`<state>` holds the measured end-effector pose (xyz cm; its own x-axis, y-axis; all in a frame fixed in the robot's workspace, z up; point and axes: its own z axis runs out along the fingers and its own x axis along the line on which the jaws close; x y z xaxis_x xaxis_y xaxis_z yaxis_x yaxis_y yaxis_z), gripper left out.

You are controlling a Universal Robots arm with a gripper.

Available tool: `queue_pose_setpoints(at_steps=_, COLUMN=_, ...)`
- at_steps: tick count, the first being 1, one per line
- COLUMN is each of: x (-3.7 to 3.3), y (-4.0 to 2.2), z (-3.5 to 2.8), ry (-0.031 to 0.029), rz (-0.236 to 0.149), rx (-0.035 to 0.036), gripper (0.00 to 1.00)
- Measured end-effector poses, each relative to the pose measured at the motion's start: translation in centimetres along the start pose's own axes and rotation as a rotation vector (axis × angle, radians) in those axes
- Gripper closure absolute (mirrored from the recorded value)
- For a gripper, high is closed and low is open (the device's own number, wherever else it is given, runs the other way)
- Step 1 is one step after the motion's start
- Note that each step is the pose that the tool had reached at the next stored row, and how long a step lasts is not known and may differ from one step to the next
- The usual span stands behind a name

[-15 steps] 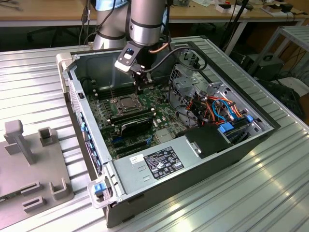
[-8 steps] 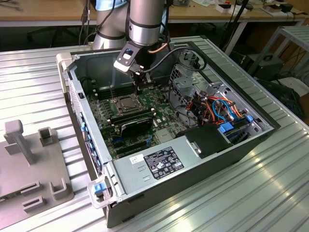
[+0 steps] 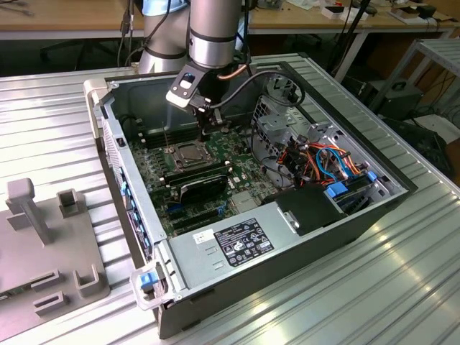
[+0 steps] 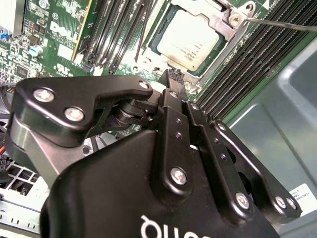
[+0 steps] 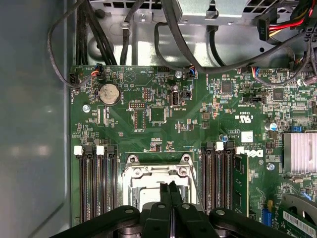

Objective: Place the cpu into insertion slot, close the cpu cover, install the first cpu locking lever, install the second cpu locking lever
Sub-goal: 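Close the cpu cover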

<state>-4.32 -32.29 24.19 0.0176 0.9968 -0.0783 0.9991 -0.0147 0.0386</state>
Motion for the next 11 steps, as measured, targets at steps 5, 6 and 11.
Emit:
queue_pose_setpoints(at_steps=5, x=-0.01, y=-0.76, z=-0.01, ry=0.0000, rz=0.000, rx=0.0000, gripper=0.89)
queue_pose_setpoints(at_steps=6, x=-0.01, y=-0.96, z=-0.01, ry=0.0001, rz=0.000, rx=0.0000, gripper=0.89)
queue_pose_setpoints(at_steps=11, x=-0.02, y=-1.81, z=0.08, ry=0.0009, rz=0.000, rx=0.0000, gripper=0.89)
